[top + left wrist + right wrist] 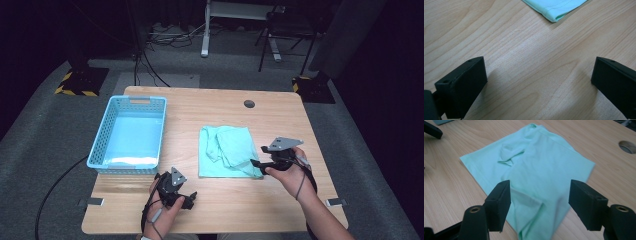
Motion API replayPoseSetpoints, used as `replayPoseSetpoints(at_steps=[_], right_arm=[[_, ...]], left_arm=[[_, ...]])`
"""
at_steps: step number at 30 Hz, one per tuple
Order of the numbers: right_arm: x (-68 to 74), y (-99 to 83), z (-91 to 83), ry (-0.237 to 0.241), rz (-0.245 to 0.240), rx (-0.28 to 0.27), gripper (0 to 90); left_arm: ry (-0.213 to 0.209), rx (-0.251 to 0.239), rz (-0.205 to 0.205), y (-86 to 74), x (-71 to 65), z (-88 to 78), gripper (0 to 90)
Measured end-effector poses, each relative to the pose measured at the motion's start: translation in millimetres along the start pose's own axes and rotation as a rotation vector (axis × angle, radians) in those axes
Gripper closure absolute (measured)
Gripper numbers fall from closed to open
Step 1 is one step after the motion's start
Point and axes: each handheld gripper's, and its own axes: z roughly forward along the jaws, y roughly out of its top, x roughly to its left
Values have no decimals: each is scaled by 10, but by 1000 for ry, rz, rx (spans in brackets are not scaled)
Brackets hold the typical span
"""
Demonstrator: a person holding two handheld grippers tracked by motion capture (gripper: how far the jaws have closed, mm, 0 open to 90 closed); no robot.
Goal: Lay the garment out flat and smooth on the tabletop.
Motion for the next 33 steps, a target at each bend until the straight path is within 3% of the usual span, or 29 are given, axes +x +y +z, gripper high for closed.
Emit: replayPoseSetpoints(at_steps=[7, 15, 19, 22, 24, 28, 33], right_arm=[[161, 210, 465, 54, -45, 26, 328], [282, 235, 900, 102, -83, 90, 334], [264, 205, 1036, 118, -110, 133, 501], [207, 216, 1033, 102, -134, 155, 745], [160, 249, 971, 106, -123, 146, 865], [57, 328, 788, 59, -107, 81, 888], [-140, 364, 575, 16, -76, 42, 889]], left_arm=[[0, 0, 0, 0, 1, 0, 0], [0, -1, -2, 2, 2, 3, 0], [1, -1, -3, 3, 4, 5, 0], [1, -1, -3, 3, 4, 4, 0], [0, -1, -4, 3, 4, 4, 0], [1, -1, -4, 3, 4, 5, 0], [1, -1, -4, 3, 4, 4, 0]])
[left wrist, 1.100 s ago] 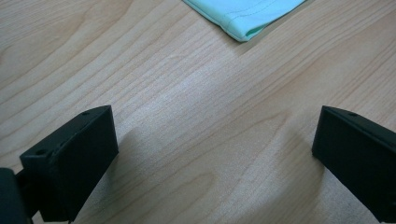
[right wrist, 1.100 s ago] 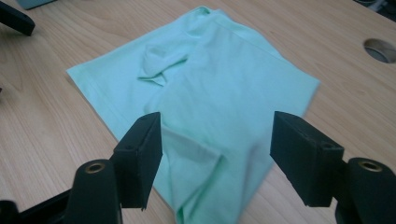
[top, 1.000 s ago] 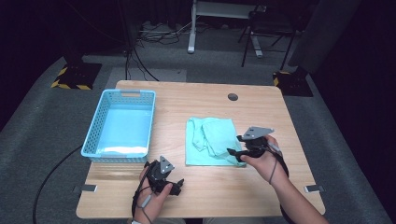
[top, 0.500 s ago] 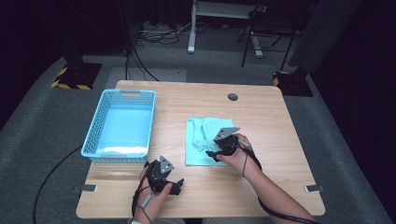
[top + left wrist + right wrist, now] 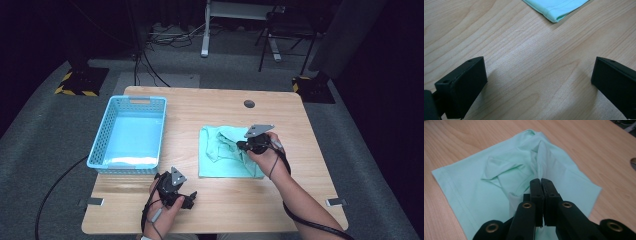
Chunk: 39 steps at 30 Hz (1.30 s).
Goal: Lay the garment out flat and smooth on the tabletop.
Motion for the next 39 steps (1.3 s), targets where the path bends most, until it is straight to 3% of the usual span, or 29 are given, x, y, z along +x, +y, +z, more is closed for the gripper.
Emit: replayPoseSetpoints(at_steps=[7, 11, 15, 17, 19, 20, 22, 27, 31, 34, 37, 39], right_arm=[[-269, -63, -262, -51, 70, -55, 889], [-474, -203, -382, -78, 146, -78, 889], [-706, -509, -468, -123, 261, -81, 884], [-839, -719, -493, -148, 351, -60, 804], [-941, -909, -545, -236, 414, -50, 586], [-966, -968, -579, -275, 418, -40, 531], [-969, -1012, -637, -279, 416, -57, 459], [-850, -860, -621, -215, 312, -103, 373], [-687, -675, -444, -155, 184, -89, 337], [-586, -582, -258, -98, 123, -64, 343], [-539, -522, -116, -75, 80, -6, 509], [-533, -492, -66, -64, 57, 43, 736]], left_arm=[[4, 1, -2, -4, 0, -5, 0], [5, 1, -5, -11, -1, -11, 0], [7, 0, -9, -18, -2, -15, 0], [6, -1, -11, -18, -4, -15, 0], [7, 0, -11, -18, -3, -16, 0], [7, -1, -11, -18, -4, -15, 0], [7, -1, -12, -18, -4, -15, 0], [7, -1, -12, -18, -3, -15, 0], [7, 0, -12, -19, -3, -16, 0], [8, 0, -12, -19, -3, -17, 0], [9, 0, -12, -20, -2, -17, 0], [9, -1, -13, -20, -3, -17, 0]])
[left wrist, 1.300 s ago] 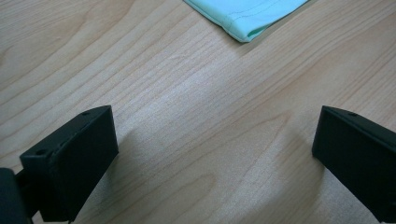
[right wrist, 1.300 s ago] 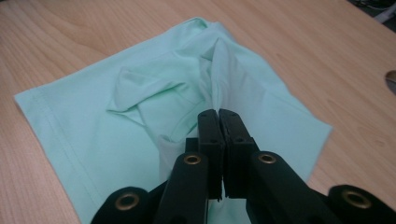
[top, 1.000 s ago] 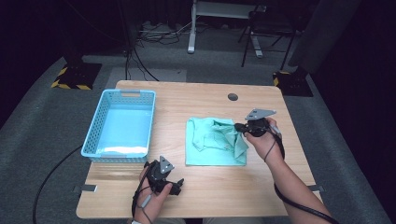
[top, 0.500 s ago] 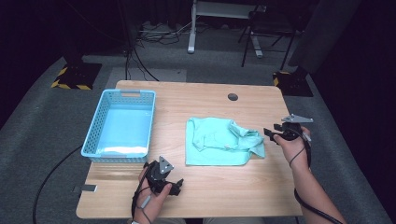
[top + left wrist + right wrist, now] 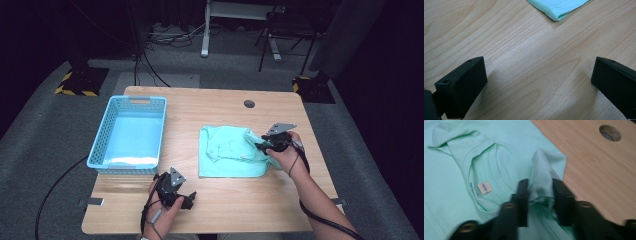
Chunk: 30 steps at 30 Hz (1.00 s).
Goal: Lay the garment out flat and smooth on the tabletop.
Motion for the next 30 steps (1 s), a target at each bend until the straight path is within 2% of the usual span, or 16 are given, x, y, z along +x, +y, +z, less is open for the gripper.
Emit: replayPoseSetpoints(at_steps=[1, 4, 5, 7, 8, 9, 10, 11, 12, 15, 19, 21, 25, 30], right_arm=[[-1, 15, 8, 4, -3, 15, 835], [-105, 77, -33, -45, 15, 22, 865], [-202, 93, -69, -73, 40, 8, 865], [-468, 70, -155, -150, 129, -9, 847], [-593, 35, -207, -205, 176, -21, 698], [-689, -2, -252, -275, 213, -41, 483], [-743, -37, -299, -330, 215, -65, 416], [-746, -63, -347, -344, 202, -72, 421], [-717, -88, -373, -329, 189, -72, 423], [-587, -182, -385, -245, 170, -86, 418], [-425, -355, -394, -176, 168, -80, 399], [-323, -444, -410, -139, 153, -60, 401], [-173, -619, -503, -113, 119, -21, 398], [-148, -884, -548, -118, 122, 52, 380]], left_arm=[[0, 0, 0, 0, 0, 0, 0], [0, 0, 1, 0, 0, 0, 0], [0, 0, 1, 0, 0, 0, 0], [0, 0, 1, 0, 1, 0, 0], [0, 1, 1, 0, 1, 0, 0], [0, 1, 1, 0, 0, 0, 0], [1, 1, 1, 0, 0, 0, 0], [1, 1, 0, 1, 0, -1, 0], [1, 1, 1, 1, 0, 0, 0], [0, 1, 0, 0, 0, 0, 0], [2, 1, -1, 0, 0, -2, 0], [2, 1, -1, -1, 0, -3, 0], [2, 0, -2, -1, -1, -2, 0], [2, 2, -1, 0, 0, -3, 0]])
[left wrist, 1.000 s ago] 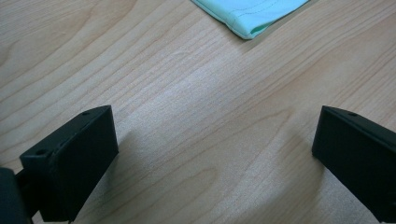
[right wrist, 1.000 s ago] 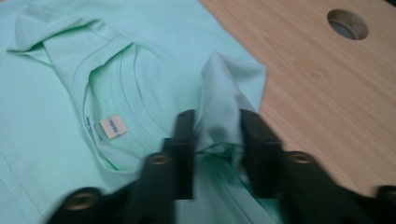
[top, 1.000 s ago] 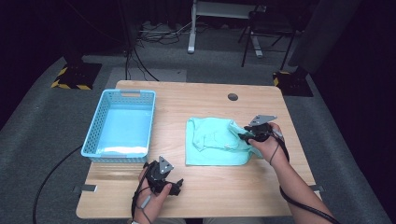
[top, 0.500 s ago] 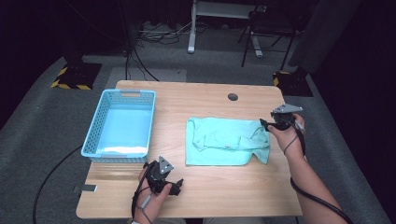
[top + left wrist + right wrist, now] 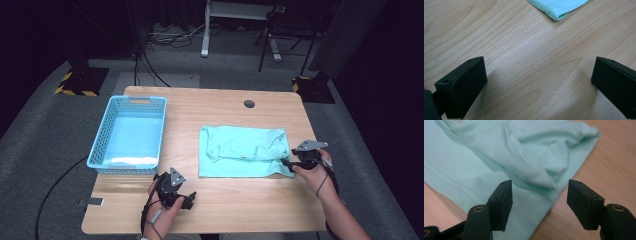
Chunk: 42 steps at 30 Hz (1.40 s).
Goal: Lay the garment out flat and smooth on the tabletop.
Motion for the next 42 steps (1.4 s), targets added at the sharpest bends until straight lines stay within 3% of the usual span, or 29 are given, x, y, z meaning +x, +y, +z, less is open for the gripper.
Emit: replayPoseSetpoints(at_steps=[3, 9, 12, 14, 19, 23, 26, 28, 32, 37, 42], right_arm=[[-30, -175, 36, -4, 15, 41, 363], [-78, -363, -66, 14, 84, 11, 350], [-86, -382, -115, 5, 60, 29, 346], [-81, -377, -149, -2, 51, 5, 343], [-58, -315, -180, 23, 67, -81, 340], [-53, -265, -151, 38, 54, -95, 350], [-49, -235, -124, 53, 48, -104, 362], [-55, -217, -113, 60, 44, -110, 371], [-103, -184, -77, 66, 36, -114, 393], [-147, -151, 21, 98, 24, -105, 390], [-141, -168, 122, 140, 33, -112, 398]], left_arm=[[0, 0, 0, 0, 0, 0, 0], [3, 1, -3, 1, -1, -1, 0], [13, 4, -14, 12, -13, 3, 1], [22, 14, -29, 39, -28, 0, 16], [22, -30, -11, 165, -85, -17, 37], [2, -75, 16, 327, -151, 18, 126], [-1, -123, 7, 473, -170, 68, 201], [-9, -142, 13, 584, -185, 123, 245], [-7, -123, 51, 778, -192, 322, 326], [-23, -111, 77, 947, -149, 544, 335], [-29, -103, 77, 1081, -136, 720, 304]])
